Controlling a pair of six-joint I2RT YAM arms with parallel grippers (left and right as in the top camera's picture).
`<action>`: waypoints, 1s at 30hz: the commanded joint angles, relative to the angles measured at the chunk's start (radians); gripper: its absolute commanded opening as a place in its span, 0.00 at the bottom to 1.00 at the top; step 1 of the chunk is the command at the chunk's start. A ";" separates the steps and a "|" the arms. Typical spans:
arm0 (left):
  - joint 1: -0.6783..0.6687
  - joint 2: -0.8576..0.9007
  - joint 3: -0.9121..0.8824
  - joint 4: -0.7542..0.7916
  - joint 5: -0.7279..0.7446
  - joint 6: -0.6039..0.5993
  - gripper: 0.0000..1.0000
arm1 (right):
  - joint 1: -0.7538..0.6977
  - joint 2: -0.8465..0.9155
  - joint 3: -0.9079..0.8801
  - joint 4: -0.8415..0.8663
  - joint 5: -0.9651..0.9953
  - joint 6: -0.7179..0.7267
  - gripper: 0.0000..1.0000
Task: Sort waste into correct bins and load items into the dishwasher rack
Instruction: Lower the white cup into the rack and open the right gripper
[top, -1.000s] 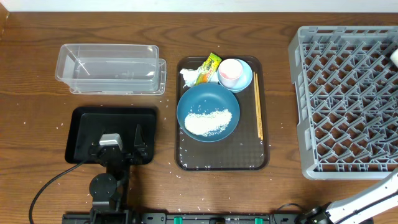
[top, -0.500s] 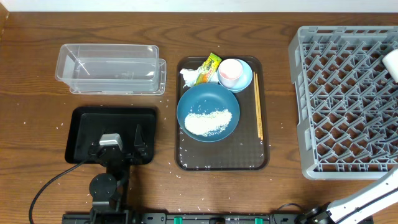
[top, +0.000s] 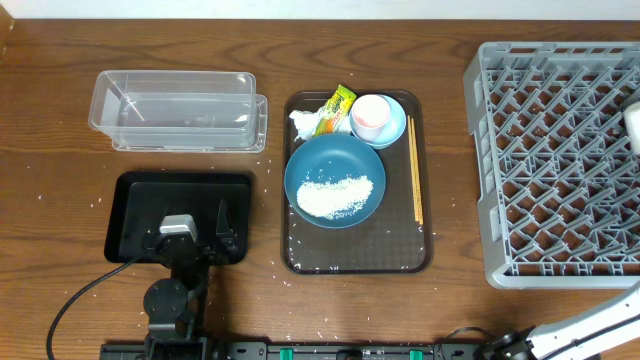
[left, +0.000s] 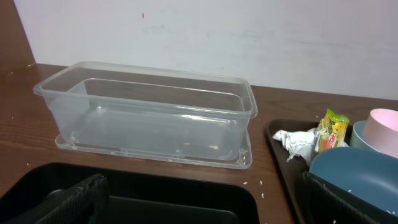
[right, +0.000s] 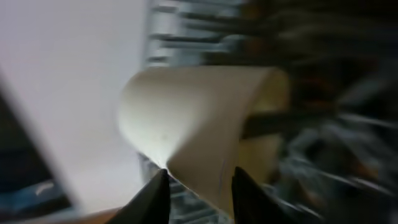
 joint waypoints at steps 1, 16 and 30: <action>0.000 -0.006 -0.019 -0.036 -0.027 0.012 0.98 | 0.000 -0.144 0.001 -0.035 0.277 -0.104 0.34; 0.000 -0.006 -0.019 -0.036 -0.027 0.012 0.98 | 0.034 -0.536 0.002 -0.005 0.490 0.005 0.79; 0.000 -0.006 -0.019 -0.036 -0.027 0.012 0.98 | 0.280 -0.453 0.002 -0.091 1.088 0.012 0.08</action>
